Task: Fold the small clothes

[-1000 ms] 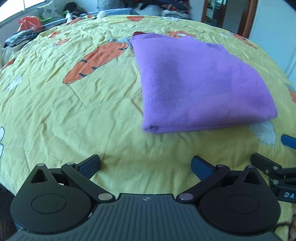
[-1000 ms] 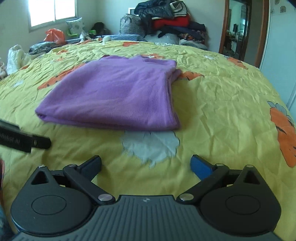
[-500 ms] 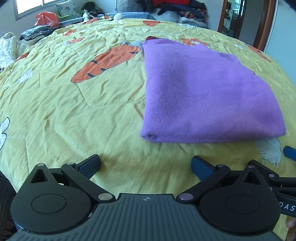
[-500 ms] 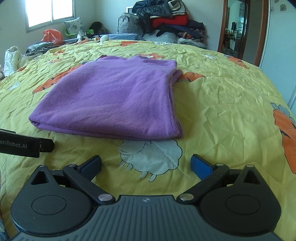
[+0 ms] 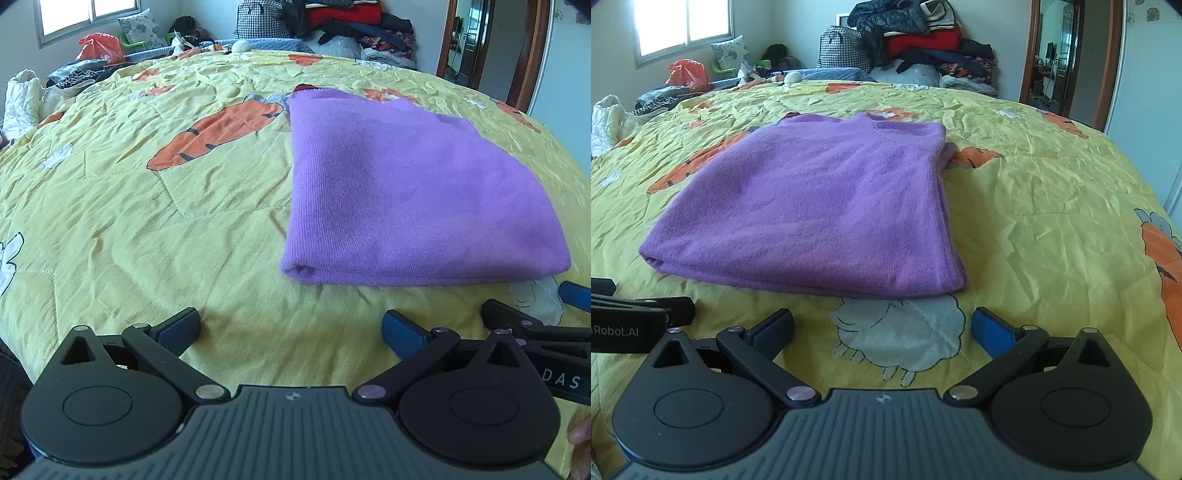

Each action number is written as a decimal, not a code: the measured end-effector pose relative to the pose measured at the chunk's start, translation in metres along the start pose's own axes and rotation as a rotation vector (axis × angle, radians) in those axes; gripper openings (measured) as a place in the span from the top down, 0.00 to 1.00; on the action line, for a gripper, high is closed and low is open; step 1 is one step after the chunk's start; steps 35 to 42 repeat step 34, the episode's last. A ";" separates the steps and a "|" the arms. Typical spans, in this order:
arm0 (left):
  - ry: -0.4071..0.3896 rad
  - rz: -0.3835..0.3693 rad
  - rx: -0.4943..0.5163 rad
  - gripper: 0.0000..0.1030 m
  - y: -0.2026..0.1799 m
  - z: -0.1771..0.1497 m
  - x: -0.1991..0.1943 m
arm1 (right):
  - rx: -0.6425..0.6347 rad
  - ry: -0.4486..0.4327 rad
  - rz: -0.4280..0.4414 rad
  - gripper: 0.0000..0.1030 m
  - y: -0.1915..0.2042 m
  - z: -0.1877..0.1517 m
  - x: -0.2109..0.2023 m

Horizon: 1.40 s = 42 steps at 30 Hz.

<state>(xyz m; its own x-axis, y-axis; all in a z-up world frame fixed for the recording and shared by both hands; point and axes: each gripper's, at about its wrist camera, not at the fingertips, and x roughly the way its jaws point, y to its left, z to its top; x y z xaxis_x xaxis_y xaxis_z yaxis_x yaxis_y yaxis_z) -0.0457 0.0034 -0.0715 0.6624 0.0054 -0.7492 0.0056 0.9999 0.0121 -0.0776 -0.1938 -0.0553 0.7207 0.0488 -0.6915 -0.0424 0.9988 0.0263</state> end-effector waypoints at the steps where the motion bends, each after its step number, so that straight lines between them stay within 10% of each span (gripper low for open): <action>1: -0.003 -0.001 0.001 0.00 0.000 0.000 0.000 | 0.000 0.000 0.001 0.00 0.000 0.000 0.000; 42: -0.044 -0.020 0.022 0.00 0.001 -0.005 -0.001 | 0.001 -0.001 0.000 0.00 0.001 -0.001 0.000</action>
